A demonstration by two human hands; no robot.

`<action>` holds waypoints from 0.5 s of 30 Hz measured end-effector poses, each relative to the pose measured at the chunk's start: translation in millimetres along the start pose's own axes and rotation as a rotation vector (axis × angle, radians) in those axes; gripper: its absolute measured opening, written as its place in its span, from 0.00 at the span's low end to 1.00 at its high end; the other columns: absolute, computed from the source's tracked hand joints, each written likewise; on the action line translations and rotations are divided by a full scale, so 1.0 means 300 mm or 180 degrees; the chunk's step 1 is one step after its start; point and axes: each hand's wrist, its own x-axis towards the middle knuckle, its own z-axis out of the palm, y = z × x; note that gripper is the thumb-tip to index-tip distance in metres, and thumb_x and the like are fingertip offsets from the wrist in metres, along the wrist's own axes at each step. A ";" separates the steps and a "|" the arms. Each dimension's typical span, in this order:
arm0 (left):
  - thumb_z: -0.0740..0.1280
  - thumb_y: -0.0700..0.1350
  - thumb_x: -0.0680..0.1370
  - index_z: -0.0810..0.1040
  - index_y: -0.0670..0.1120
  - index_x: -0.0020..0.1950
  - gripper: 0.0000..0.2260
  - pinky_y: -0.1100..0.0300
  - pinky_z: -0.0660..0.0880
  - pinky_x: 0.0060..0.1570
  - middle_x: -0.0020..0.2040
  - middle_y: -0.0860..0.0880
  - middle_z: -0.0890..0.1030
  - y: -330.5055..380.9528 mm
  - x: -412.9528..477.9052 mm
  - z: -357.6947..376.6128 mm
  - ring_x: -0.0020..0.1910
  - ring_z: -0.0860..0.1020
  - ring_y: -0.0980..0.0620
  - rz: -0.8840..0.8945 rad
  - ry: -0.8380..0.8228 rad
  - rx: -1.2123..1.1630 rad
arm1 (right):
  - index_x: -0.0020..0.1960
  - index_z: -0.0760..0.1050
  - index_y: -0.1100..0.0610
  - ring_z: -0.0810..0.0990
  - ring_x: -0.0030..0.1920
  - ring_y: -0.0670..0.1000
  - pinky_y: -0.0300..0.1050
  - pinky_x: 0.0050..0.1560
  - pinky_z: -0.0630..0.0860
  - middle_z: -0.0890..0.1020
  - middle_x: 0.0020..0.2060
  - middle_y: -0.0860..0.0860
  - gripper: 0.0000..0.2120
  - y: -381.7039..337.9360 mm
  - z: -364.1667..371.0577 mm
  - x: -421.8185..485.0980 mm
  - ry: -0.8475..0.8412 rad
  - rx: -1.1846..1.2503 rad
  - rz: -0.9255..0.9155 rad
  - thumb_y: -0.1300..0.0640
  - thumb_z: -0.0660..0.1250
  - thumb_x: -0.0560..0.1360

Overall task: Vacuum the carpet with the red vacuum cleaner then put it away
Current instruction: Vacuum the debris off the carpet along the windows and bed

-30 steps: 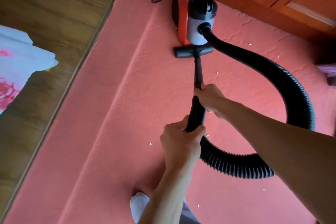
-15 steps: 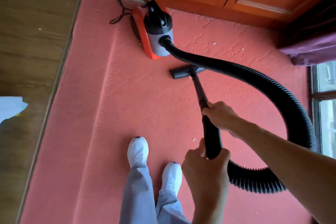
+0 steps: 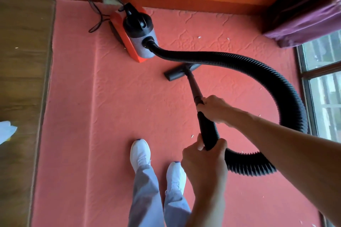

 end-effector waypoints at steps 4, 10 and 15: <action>0.72 0.48 0.72 0.79 0.42 0.39 0.09 0.69 0.66 0.28 0.19 0.55 0.68 -0.030 0.015 -0.011 0.24 0.67 0.55 -0.0012 0.0065 -0.0063 | 0.64 0.73 0.63 0.77 0.47 0.58 0.45 0.35 0.70 0.79 0.54 0.61 0.18 -0.011 0.037 0.005 0.0037 0.0039 -0.0079 0.54 0.60 0.80; 0.72 0.47 0.73 0.78 0.45 0.37 0.08 0.71 0.66 0.28 0.18 0.55 0.68 -0.085 0.001 -0.014 0.24 0.68 0.57 -0.0079 -0.0006 -0.0050 | 0.64 0.73 0.63 0.78 0.48 0.59 0.45 0.36 0.71 0.79 0.54 0.62 0.16 0.032 0.086 -0.024 -0.0019 0.0138 -0.0110 0.55 0.59 0.80; 0.72 0.47 0.71 0.76 0.42 0.38 0.10 0.66 0.63 0.26 0.20 0.53 0.64 -0.152 0.001 -0.017 0.26 0.63 0.53 -0.0085 0.0070 0.0010 | 0.62 0.73 0.62 0.78 0.48 0.59 0.47 0.41 0.72 0.79 0.53 0.61 0.15 0.059 0.137 -0.041 0.0083 0.0223 -0.0081 0.56 0.58 0.80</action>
